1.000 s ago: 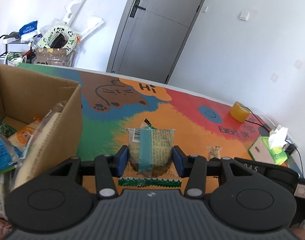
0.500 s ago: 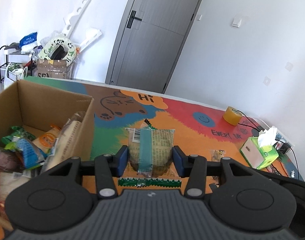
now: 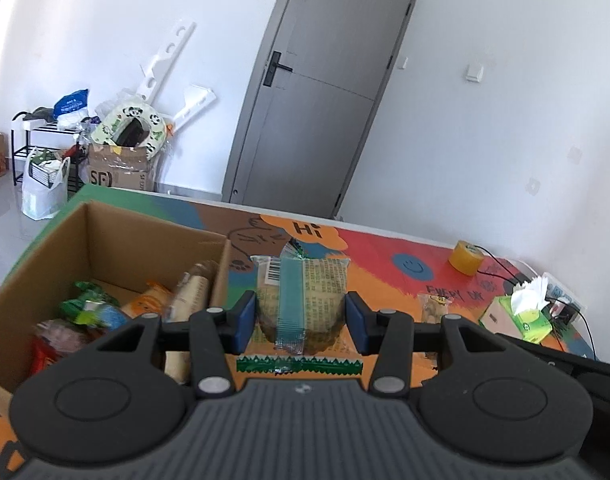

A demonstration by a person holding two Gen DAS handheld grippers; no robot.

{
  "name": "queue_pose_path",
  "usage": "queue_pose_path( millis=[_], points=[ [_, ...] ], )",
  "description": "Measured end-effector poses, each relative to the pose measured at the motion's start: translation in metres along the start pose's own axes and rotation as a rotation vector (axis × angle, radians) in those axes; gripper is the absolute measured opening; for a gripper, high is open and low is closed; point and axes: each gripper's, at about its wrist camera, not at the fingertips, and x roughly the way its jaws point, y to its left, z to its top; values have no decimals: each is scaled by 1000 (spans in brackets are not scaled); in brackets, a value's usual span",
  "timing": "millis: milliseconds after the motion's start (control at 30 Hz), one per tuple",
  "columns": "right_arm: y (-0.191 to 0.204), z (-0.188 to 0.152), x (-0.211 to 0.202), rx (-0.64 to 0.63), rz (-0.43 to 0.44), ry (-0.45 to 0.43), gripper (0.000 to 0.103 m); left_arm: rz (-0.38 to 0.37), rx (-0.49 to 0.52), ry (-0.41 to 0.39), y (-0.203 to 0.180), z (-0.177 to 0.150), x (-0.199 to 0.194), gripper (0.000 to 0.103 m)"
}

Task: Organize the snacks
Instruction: 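Carry the clear packet and nut packet over the box with both grippers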

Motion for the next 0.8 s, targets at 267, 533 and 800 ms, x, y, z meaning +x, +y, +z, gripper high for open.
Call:
queue_pose_path(
  millis=[267, 533, 800],
  points=[
    [24, -4, 0, -37, 36, -1, 18, 26, -26, -38, 19, 9, -19, 46],
    [50, -10, 8, -70, 78, 14, 18, 67, -63, -63, 53, 17, -36, 46],
    [79, -15, 21, -107, 115, 38, 18, 106, -103, -62, 81, 23, -36, 46]
  ],
)
